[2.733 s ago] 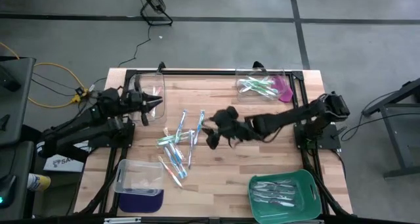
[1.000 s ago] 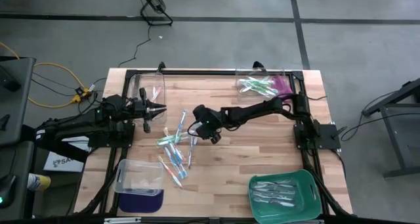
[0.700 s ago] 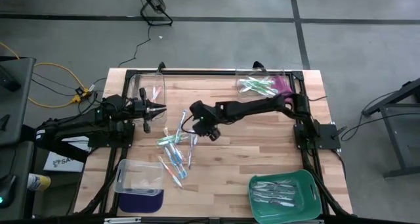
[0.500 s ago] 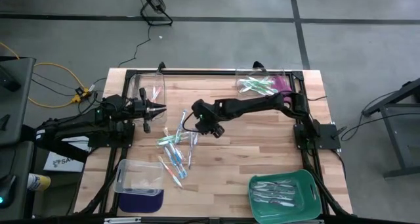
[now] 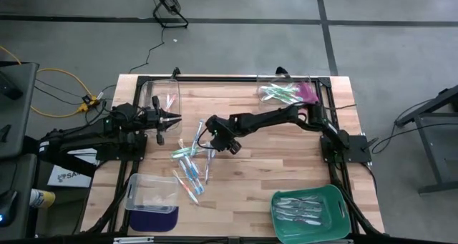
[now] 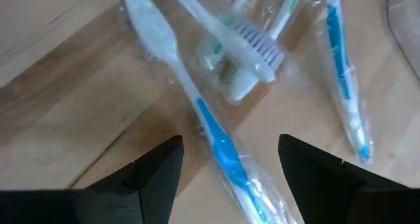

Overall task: Pick & Place Toothbrushes
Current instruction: Put the blue toothbrush into the bottom transparent bin

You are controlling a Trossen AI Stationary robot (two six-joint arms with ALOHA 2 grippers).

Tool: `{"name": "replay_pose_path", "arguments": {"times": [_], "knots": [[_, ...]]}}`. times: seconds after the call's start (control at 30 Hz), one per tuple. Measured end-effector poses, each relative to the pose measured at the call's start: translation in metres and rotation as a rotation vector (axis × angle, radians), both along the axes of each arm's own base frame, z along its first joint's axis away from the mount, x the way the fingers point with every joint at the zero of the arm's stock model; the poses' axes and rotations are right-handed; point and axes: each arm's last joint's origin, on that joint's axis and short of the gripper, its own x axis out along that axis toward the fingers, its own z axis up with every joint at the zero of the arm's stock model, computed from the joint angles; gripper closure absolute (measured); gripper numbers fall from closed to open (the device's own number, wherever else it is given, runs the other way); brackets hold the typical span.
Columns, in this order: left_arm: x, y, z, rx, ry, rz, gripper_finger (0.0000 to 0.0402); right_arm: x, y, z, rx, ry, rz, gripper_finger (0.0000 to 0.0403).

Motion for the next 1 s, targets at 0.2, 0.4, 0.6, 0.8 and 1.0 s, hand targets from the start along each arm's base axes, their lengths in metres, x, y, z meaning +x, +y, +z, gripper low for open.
{"name": "replay_pose_path", "arguments": {"times": [0.2,0.4,0.6,0.8,1.0], "knots": [[0.000,0.000,0.000,0.003,0.000,0.000,0.0343,-0.005,-0.002,-0.005,0.062,0.063,-0.046,0.0177],[0.000,0.000,0.000,0.004,0.002,0.000,0.0343,-0.006,-0.002,-0.006,0.123,0.075,-0.095,0.0256],[0.000,0.000,-0.002,-0.001,0.024,0.000,0.0343,-0.007,0.000,-0.007,0.181,0.082,-0.186,0.0347],[0.000,0.000,-0.002,0.002,0.025,0.001,0.0343,-0.008,0.004,-0.007,0.259,0.091,-0.333,0.0387],[0.000,0.000,-0.002,0.002,0.025,0.004,0.0343,-0.013,0.015,0.004,0.319,0.093,-0.558,0.0389]]}}
